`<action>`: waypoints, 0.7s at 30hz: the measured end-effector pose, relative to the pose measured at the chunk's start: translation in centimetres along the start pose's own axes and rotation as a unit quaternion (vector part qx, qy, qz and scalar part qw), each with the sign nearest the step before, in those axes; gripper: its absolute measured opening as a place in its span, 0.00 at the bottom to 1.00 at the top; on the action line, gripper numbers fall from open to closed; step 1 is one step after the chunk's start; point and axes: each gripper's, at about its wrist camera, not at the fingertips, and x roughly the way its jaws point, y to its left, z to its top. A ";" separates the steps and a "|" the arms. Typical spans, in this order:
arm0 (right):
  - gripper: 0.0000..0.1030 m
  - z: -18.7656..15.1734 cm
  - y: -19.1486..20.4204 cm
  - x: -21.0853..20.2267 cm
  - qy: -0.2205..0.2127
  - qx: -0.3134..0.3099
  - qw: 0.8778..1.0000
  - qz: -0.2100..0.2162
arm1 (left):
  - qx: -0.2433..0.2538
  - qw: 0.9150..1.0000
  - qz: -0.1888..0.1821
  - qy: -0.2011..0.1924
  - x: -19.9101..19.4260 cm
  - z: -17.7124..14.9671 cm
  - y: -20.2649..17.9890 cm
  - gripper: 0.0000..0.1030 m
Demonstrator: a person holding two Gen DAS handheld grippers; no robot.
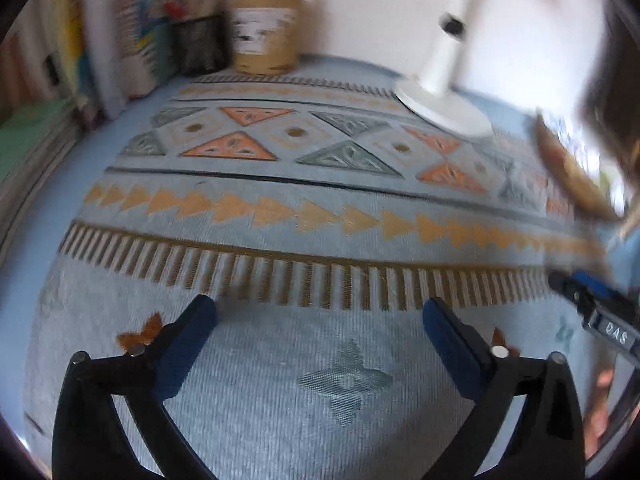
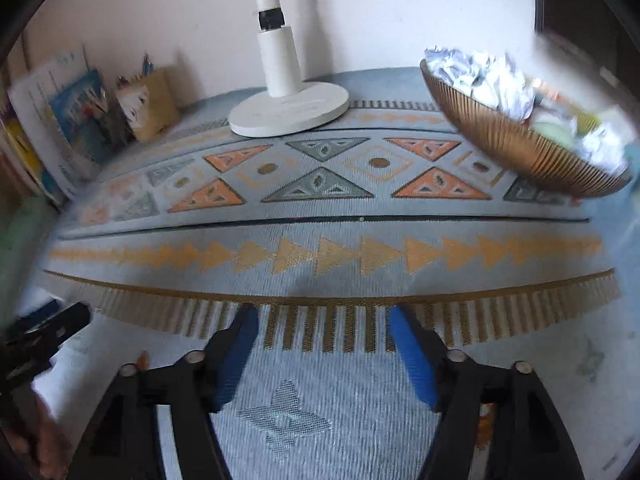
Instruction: Organize objects
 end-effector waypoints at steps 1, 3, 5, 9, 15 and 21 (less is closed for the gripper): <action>0.88 -0.2 0.6 0.3 0.008 -0.014 1.000 -0.018 | 0.024 1.000 0.018 0.009 0.2 -0.1 -0.7 1.00; 1.00 0.0 0.8 0.6 0.020 -0.021 0.999 -0.024 | 0.028 0.999 0.019 0.007 0.2 -0.3 -0.8 1.00; 1.00 0.2 0.5 0.9 0.028 -0.017 0.999 -0.016 | 0.026 0.999 0.021 0.008 0.4 -0.2 -0.7 1.00; 1.00 0.1 0.4 0.8 0.025 -0.017 0.999 -0.018 | 0.017 0.999 0.029 0.003 0.6 0.1 -0.7 1.00; 1.00 0.0 0.5 0.7 0.019 -0.022 0.999 -0.016 | 0.015 0.999 0.032 -0.003 0.7 0.1 -0.8 1.00; 1.00 -0.3 0.6 0.6 0.008 -0.017 1.000 -0.020 | 0.015 0.999 0.031 -0.004 0.7 0.1 -0.9 1.00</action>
